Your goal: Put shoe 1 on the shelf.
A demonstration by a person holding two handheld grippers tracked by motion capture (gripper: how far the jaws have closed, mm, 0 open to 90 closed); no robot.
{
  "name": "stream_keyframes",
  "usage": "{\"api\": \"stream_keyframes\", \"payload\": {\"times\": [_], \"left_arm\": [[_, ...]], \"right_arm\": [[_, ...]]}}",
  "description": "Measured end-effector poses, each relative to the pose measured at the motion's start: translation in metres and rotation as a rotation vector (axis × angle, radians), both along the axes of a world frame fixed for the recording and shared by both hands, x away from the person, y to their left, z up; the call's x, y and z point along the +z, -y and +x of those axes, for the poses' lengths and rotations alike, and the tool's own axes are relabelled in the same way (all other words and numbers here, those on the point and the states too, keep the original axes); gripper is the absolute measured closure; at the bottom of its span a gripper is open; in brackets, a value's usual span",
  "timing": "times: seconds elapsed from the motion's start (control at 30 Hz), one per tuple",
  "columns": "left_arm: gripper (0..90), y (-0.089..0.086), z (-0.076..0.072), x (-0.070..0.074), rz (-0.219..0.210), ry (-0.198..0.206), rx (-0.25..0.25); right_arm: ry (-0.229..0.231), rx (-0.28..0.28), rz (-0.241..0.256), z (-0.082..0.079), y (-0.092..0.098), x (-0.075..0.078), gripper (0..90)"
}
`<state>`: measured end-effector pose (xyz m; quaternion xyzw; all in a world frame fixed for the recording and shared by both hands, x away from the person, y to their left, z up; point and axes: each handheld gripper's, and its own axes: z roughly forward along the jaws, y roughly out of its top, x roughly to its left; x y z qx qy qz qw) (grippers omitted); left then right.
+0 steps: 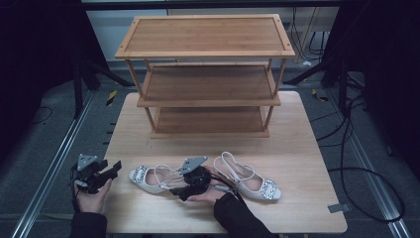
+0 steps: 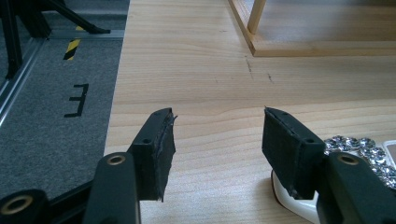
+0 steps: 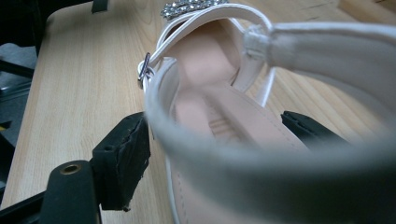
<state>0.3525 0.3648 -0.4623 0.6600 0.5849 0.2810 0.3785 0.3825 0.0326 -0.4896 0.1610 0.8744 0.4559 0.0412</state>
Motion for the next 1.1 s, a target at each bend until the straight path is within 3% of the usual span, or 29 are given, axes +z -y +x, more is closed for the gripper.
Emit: {"api": "stream_keyframes", "payload": {"times": [0.1,0.23,0.27,0.33,0.4,0.43,0.6,0.97,1.07,1.1], "left_arm": [[43.0,0.000,0.000,0.000,0.002,0.000,-0.001],[43.1,0.001,0.000,0.000,0.008,-0.001,-0.003],[43.1,0.001,0.001,0.000,0.007,-0.002,-0.004],[43.1,0.001,0.001,0.000,0.008,-0.003,-0.003],[43.0,0.001,0.001,0.000,0.005,-0.004,-0.001],[43.0,0.001,0.001,0.000,0.008,-0.003,-0.002],[43.0,0.002,0.002,-0.001,0.012,-0.008,-0.004],[43.0,0.001,0.002,0.000,0.010,-0.007,-0.003],[43.1,0.001,0.001,0.000,0.007,-0.002,0.000],[43.1,0.000,0.001,0.000,0.007,0.000,0.002]], "right_arm": [[0.005,0.008,-0.025,0.002,-0.004,-0.001,23.4],[-0.003,0.031,-0.019,0.006,-0.006,-0.002,26.6],[-0.041,0.055,-0.004,0.005,-0.002,-0.001,34.3],[-0.061,0.075,0.001,0.001,0.000,0.000,37.6],[-0.034,0.082,-0.002,-0.001,0.000,0.000,38.0],[-0.008,0.078,-0.012,-0.007,0.000,0.001,38.2],[-0.052,0.053,0.003,-0.004,-0.001,-0.001,36.5],[-0.064,0.040,0.033,-0.007,0.000,-0.001,40.1],[-0.079,0.011,0.046,-0.008,0.001,0.000,40.4],[-0.081,-0.023,0.057,-0.008,0.004,0.001,40.4]]}}
